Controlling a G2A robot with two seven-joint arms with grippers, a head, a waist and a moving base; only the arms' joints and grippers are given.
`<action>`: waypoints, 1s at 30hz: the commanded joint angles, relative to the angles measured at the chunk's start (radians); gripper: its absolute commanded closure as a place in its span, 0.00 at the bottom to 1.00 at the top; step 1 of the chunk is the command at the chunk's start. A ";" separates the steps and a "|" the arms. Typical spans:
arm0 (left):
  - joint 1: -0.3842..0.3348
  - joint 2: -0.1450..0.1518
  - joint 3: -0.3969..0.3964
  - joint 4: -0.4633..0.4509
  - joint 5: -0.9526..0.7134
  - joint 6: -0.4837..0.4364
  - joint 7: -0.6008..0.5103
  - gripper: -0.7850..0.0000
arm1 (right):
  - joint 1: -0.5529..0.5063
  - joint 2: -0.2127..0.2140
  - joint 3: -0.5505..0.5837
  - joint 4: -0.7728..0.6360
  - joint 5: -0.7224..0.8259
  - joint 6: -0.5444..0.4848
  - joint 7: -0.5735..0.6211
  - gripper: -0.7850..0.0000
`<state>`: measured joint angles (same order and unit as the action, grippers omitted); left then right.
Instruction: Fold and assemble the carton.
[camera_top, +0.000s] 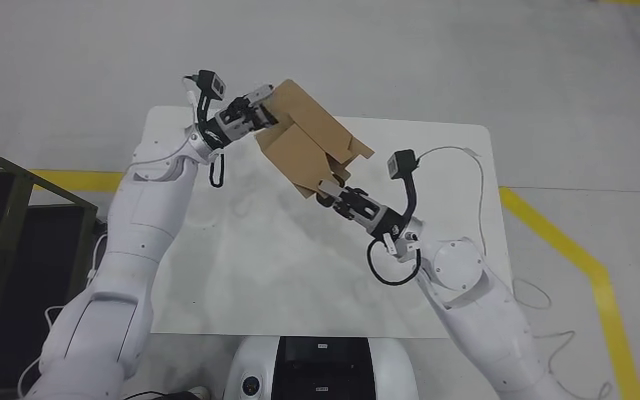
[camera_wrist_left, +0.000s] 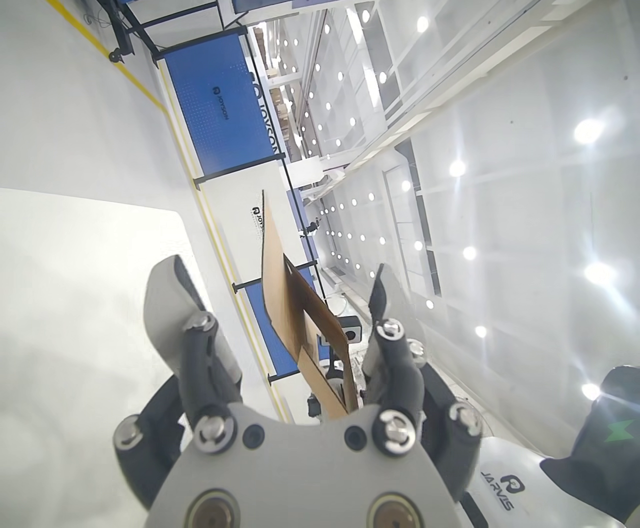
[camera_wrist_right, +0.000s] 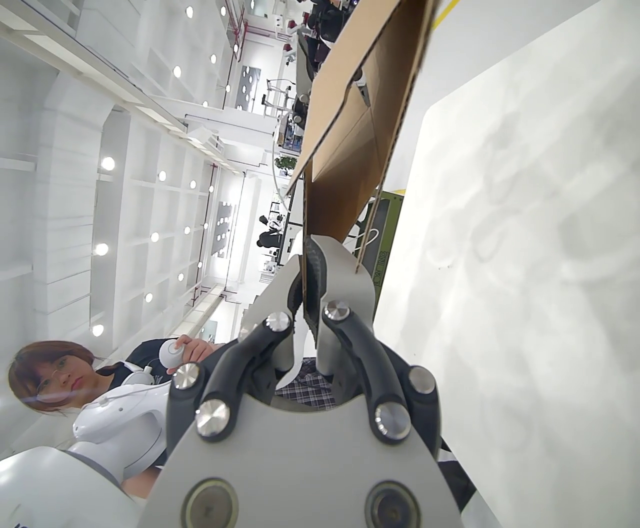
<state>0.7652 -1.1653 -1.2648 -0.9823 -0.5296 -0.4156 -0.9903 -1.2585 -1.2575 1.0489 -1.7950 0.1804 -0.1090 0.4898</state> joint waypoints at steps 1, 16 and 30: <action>-0.005 -0.003 0.009 0.003 -0.002 0.003 -0.004 0.59 | 0.003 -0.001 -0.003 0.001 0.001 0.000 0.000 1.00; -0.034 -0.011 0.031 0.046 -0.011 -0.013 -0.033 1.00 | 0.013 -0.007 -0.004 0.008 0.010 0.001 -0.008 1.00; -0.036 -0.003 0.017 0.060 0.037 -0.064 -0.055 1.00 | 0.020 -0.012 0.007 -0.010 0.018 0.016 -0.027 1.00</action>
<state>0.7275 -1.1700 -1.2456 -0.9195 -0.5055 -0.4724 -1.0476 -1.2392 -1.2691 1.0546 -1.8028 0.2006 -0.0960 0.4650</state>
